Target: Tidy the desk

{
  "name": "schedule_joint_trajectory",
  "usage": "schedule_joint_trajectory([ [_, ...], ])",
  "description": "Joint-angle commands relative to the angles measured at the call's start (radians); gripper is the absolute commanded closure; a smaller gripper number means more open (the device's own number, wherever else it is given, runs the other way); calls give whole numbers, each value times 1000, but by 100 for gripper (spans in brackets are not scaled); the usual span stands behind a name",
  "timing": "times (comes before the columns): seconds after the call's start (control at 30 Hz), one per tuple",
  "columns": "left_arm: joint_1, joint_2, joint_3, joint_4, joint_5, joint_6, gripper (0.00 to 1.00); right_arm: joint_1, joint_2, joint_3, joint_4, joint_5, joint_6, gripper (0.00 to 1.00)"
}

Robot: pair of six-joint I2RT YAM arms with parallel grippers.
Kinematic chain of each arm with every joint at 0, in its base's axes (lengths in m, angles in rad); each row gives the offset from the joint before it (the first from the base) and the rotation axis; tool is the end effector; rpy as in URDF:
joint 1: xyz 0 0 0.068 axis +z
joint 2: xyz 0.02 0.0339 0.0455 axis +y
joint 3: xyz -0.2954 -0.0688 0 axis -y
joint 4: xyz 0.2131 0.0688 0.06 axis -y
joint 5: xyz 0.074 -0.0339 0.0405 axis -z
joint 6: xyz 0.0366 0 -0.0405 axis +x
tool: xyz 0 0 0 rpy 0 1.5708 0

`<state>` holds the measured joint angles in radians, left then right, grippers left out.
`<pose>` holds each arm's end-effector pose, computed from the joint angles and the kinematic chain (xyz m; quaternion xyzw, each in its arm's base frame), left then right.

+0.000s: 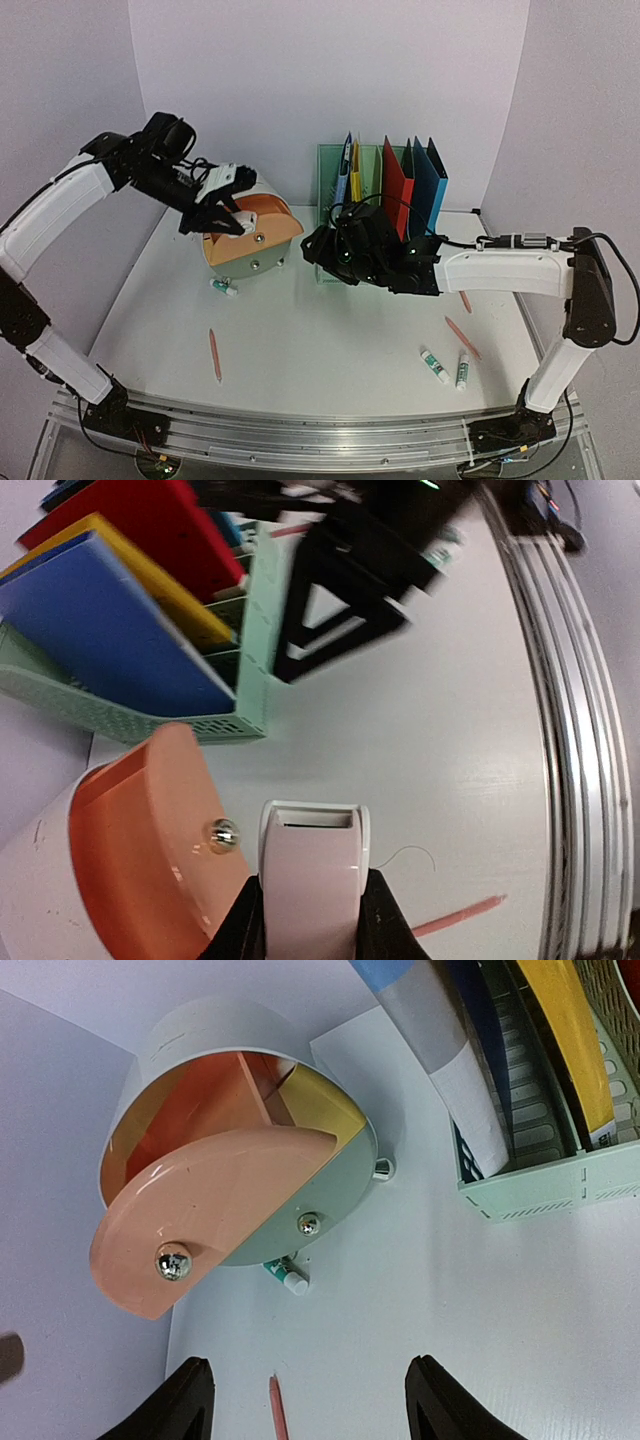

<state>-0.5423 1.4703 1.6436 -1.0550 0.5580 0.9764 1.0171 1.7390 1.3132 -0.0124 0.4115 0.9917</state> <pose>0.2099 -0.1491 0.4222 0.6904 0.5922 -0.1832 0.3729 0.2153 0.3204 0.3257 0.0991 0.8274 0.3507 0.4273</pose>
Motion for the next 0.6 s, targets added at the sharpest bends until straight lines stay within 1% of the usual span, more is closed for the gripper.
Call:
schedule_joint_trajectory([
  [0.0,4,136,193,51,-116,-498,100,-1,-37,31,12,15,-2,33],
  [0.13,16,219,259,103,-212,-612,100,-1,-42,24,12,9,6,33],
  [0.23,22,271,304,111,-282,-652,100,-1,-48,20,12,5,10,33],
  [0.37,26,326,352,126,-361,-667,100,-1,-54,8,12,4,13,33],
  [0.47,28,351,361,132,-384,-654,100,-1,-56,5,12,3,14,33],
  [0.57,27,382,359,103,-385,-639,100,-1,-56,4,12,7,13,33],
])
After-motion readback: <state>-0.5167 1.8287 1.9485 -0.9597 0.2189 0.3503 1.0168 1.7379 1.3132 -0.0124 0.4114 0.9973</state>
